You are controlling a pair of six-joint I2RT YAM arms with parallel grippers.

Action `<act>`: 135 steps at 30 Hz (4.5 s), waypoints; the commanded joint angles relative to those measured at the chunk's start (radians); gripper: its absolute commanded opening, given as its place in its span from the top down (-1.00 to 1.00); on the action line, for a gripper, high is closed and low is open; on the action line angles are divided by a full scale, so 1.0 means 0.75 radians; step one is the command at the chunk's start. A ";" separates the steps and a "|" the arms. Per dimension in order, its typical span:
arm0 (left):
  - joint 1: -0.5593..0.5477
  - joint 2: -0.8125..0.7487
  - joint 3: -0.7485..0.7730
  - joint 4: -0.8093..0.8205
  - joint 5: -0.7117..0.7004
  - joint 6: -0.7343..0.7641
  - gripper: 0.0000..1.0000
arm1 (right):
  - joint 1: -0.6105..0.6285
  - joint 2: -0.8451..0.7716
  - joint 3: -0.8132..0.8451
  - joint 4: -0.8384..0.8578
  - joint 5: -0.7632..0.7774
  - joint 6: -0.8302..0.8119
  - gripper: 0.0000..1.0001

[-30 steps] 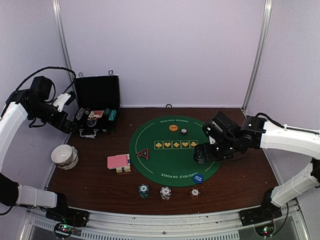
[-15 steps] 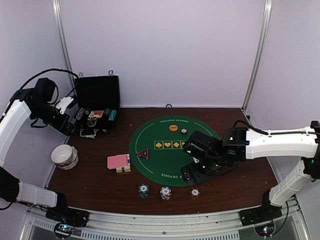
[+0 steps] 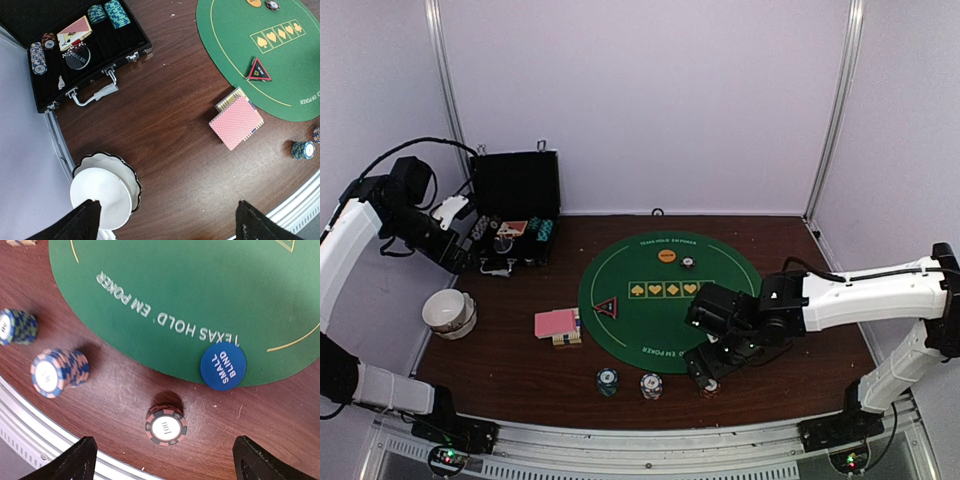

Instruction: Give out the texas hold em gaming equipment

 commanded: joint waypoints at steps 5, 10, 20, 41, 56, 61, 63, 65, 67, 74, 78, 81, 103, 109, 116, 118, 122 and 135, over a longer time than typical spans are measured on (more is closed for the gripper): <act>-0.001 0.008 0.038 -0.001 0.032 0.010 -0.95 | 0.007 0.073 -0.073 0.088 -0.088 0.012 -0.82; -0.001 0.008 0.052 -0.007 0.028 0.012 -0.95 | 0.005 0.138 -0.093 0.128 -0.139 0.006 -0.72; -0.001 0.011 0.064 -0.011 0.032 0.003 -0.95 | -0.003 0.183 -0.132 0.174 -0.154 0.012 -0.59; -0.001 0.018 0.081 -0.014 0.026 0.000 -0.95 | -0.032 0.218 -0.138 0.181 -0.160 -0.015 -0.29; -0.001 0.024 0.087 -0.014 0.021 -0.004 -0.95 | -0.039 0.219 -0.117 0.140 -0.131 -0.032 0.19; -0.001 0.021 0.083 -0.014 0.021 -0.008 -0.95 | -0.038 0.218 -0.100 0.115 -0.100 -0.052 0.27; -0.001 0.022 0.083 -0.015 0.020 -0.009 -0.95 | -0.037 0.224 -0.093 0.102 -0.098 -0.058 0.30; -0.001 0.022 0.085 -0.015 0.017 -0.008 -0.95 | -0.037 0.228 -0.089 0.097 -0.084 -0.066 0.35; -0.001 0.023 0.085 -0.014 0.017 -0.008 -0.95 | -0.038 0.232 -0.086 0.096 -0.069 -0.070 0.37; -0.001 0.022 0.083 -0.015 0.009 -0.004 -0.95 | -0.033 0.250 -0.085 0.112 -0.088 -0.074 0.09; -0.001 0.019 0.083 -0.015 0.009 -0.003 -0.95 | -0.034 0.254 -0.089 0.119 -0.088 -0.068 0.09; -0.001 0.019 0.082 -0.015 0.007 -0.004 -0.95 | -0.033 0.254 -0.090 0.123 -0.088 -0.064 0.18; -0.001 0.015 0.083 -0.027 0.006 0.003 -0.95 | -0.030 0.229 0.222 -0.104 -0.067 -0.141 0.41; 0.000 0.012 0.085 -0.032 0.016 0.006 -0.95 | -0.078 0.413 0.506 -0.123 -0.041 -0.227 0.42; -0.001 0.020 0.089 -0.034 0.039 -0.001 -0.95 | -0.155 0.791 0.968 -0.132 -0.046 -0.331 0.43; -0.001 0.026 0.091 -0.034 0.043 -0.001 -0.95 | -0.170 0.891 1.078 -0.141 -0.046 -0.351 0.43; -0.001 0.021 0.090 -0.035 0.048 0.002 -0.95 | -0.194 1.053 1.248 -0.151 -0.065 -0.368 0.43; -0.001 0.043 0.085 -0.027 0.076 0.009 -0.95 | -0.224 1.251 1.353 -0.119 -0.157 -0.364 0.39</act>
